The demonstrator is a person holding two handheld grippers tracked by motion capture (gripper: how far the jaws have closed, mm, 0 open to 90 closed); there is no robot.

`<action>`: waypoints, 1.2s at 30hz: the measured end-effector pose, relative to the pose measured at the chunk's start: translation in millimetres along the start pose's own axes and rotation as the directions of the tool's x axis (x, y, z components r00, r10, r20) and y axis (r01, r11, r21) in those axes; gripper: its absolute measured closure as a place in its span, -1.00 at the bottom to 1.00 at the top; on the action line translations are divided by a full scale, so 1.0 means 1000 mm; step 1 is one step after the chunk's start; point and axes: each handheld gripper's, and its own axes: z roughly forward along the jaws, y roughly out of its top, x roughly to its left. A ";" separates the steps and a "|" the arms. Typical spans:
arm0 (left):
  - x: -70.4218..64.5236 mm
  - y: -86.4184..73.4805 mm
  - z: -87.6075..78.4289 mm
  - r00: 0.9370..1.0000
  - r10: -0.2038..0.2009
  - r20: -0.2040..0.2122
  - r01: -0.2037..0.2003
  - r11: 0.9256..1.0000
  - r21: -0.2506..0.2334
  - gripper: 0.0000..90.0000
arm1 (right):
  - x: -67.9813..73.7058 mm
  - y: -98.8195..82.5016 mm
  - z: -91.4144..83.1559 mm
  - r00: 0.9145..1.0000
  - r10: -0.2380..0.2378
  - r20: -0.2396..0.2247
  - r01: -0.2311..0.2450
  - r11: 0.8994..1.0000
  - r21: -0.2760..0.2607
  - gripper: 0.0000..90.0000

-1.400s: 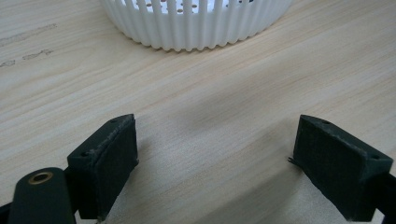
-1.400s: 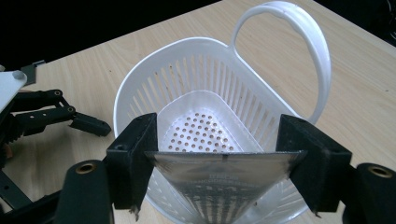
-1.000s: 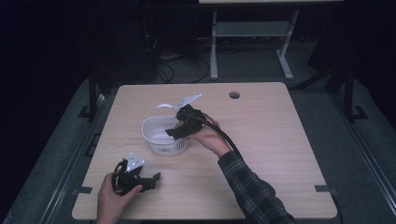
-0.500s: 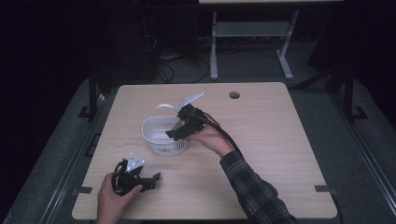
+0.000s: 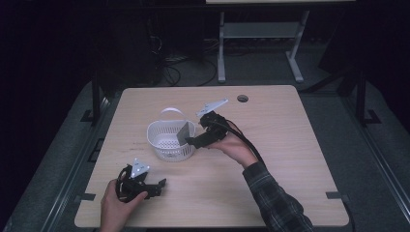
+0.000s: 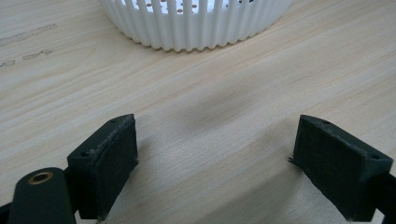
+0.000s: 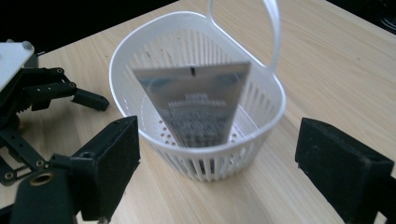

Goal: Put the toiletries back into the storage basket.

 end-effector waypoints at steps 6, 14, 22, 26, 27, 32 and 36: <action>0.000 0.000 0.000 1.000 -0.001 0.000 0.001 1.000 -0.001 -0.72 | -0.006 -0.016 -0.015 1.000 0.013 0.019 -0.013 1.000 -0.013 -0.72; 0.000 0.000 0.000 1.000 -0.007 0.000 0.007 1.000 -0.006 -0.72 | -0.012 -0.043 -0.041 0.998 0.048 0.049 -0.047 0.998 -0.033 -0.75; 0.000 0.000 0.000 1.000 -0.003 0.001 0.003 1.000 -0.004 -0.72 | -0.018 -0.067 -0.063 0.993 0.077 0.087 -0.072 0.996 -0.055 -0.74; 0.000 0.000 0.000 1.000 -0.001 0.004 0.001 1.000 -0.004 -0.72 | -0.020 -0.080 -0.072 0.990 0.092 0.107 -0.086 0.995 -0.059 -0.75; 0.000 0.000 0.001 1.000 -0.002 0.004 0.003 1.000 -0.006 -0.72 | -0.021 -0.084 -0.075 0.989 0.098 0.113 -0.091 0.994 -0.062 -0.75; 0.000 0.000 0.001 1.000 -0.002 0.004 0.002 1.000 -0.006 -0.72 | -0.024 -0.102 -0.087 0.982 0.132 0.134 -0.122 0.989 -0.081 -0.75; 0.000 0.000 0.001 1.000 -0.002 0.006 0.002 1.000 -0.006 -0.72 | -0.026 -0.116 -0.094 0.976 0.154 0.152 -0.140 0.985 -0.099 -0.74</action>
